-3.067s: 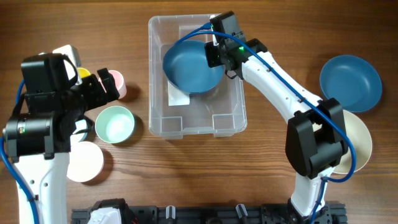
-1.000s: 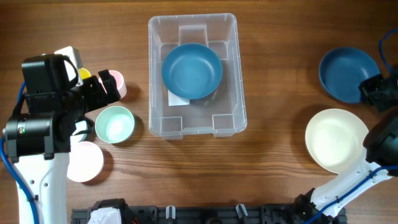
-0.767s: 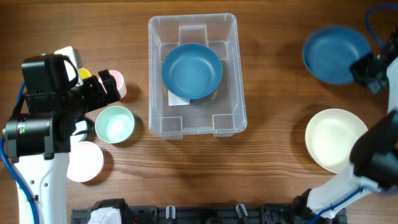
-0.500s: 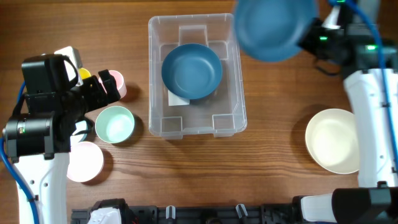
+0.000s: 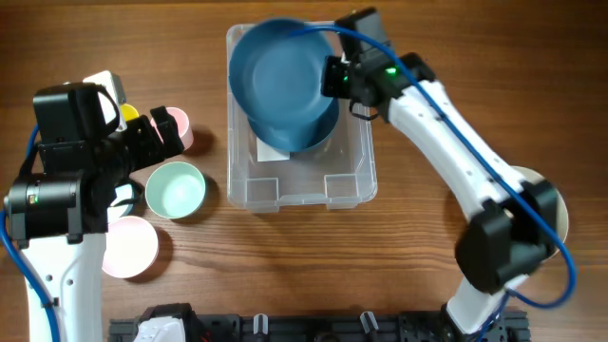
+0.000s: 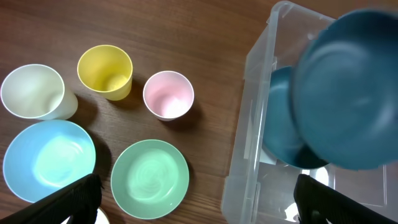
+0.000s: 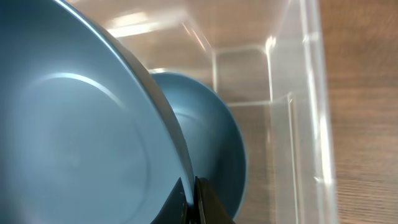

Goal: Pack container
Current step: 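Carry the second teal bowl into the bin, stacking it on the first, then reach the right gripper to the rim of the cream bowl, then lift the cream bowl with the right gripper and lower it into the bin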

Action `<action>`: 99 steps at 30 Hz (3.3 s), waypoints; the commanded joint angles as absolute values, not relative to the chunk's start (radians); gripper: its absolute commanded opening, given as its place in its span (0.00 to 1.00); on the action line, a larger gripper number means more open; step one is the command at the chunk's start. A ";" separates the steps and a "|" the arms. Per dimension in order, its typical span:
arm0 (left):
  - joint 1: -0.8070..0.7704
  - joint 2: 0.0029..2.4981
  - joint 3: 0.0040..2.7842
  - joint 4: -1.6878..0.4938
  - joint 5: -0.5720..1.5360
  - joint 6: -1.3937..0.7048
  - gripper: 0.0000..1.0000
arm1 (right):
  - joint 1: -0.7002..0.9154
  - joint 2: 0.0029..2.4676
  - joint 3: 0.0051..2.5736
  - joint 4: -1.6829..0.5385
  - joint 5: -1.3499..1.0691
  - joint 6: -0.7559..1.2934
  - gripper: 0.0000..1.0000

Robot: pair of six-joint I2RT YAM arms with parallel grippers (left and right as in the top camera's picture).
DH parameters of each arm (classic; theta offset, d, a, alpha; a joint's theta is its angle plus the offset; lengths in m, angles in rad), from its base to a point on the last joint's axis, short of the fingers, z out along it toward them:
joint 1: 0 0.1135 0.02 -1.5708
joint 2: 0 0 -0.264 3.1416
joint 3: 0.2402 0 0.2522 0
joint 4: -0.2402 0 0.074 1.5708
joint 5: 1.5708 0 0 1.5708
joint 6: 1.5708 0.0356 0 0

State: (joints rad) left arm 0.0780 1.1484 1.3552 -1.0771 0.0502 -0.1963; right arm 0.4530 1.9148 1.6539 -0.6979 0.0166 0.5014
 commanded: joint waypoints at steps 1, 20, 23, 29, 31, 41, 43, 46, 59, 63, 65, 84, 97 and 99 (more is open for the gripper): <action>0.083 1.152 1.365 -1.076 0.062 -0.191 1.00 | 0.450 1.987 1.659 -0.685 0.029 0.526 0.04; 0.083 1.152 1.365 -1.078 0.062 -0.191 1.00 | -0.047 1.359 1.682 -1.228 0.167 0.888 0.89; 0.083 1.152 1.365 -1.078 0.062 -0.191 1.00 | -0.184 1.356 1.662 -1.355 0.168 0.798 0.90; 0.083 1.152 1.365 -1.079 0.062 -0.191 1.00 | -0.207 1.373 1.418 -1.345 0.171 0.823 0.90; 0.083 1.152 1.365 -1.079 0.062 -0.191 1.00 | -0.207 1.377 1.293 -1.257 0.132 0.822 0.88; 0.083 1.152 1.365 -1.083 0.063 -0.191 1.00 | -0.207 1.516 0.918 -0.854 0.101 0.814 0.79; 0.083 1.152 1.365 -1.082 0.062 -0.191 1.00 | -0.207 1.555 0.900 -0.798 0.112 0.812 0.76; 0.083 1.152 1.365 -1.083 0.063 -0.191 1.00 | -0.207 1.609 0.899 -0.754 0.111 0.812 0.74; 0.083 1.152 1.365 -1.083 0.063 -0.191 1.00 | -0.207 1.674 0.899 -0.698 0.111 0.809 0.24; 0.083 1.152 1.365 -1.083 0.063 -0.191 1.00 | -0.207 1.674 0.899 -0.664 0.107 0.727 0.17; 0.083 1.152 1.365 -1.083 0.062 -0.191 1.00 | -0.207 1.674 0.899 -0.654 0.107 0.706 0.12; 0.083 1.152 1.365 -1.082 0.062 -0.191 1.00 | -0.150 1.632 1.320 -0.944 0.047 0.342 0.04; 0.083 1.152 1.365 -1.082 0.062 -0.191 1.00 | 0.282 1.633 1.824 -1.008 -0.024 -0.264 0.04; 0.083 1.152 1.365 -1.082 0.062 -0.191 1.00 | 0.362 1.646 1.824 -0.947 -0.025 -0.310 0.04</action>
State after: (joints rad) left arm 0.0780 1.1484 1.3552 -1.0843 0.0502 -0.1959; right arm 0.2501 1.6489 1.8057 -1.0061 -0.0082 -0.1184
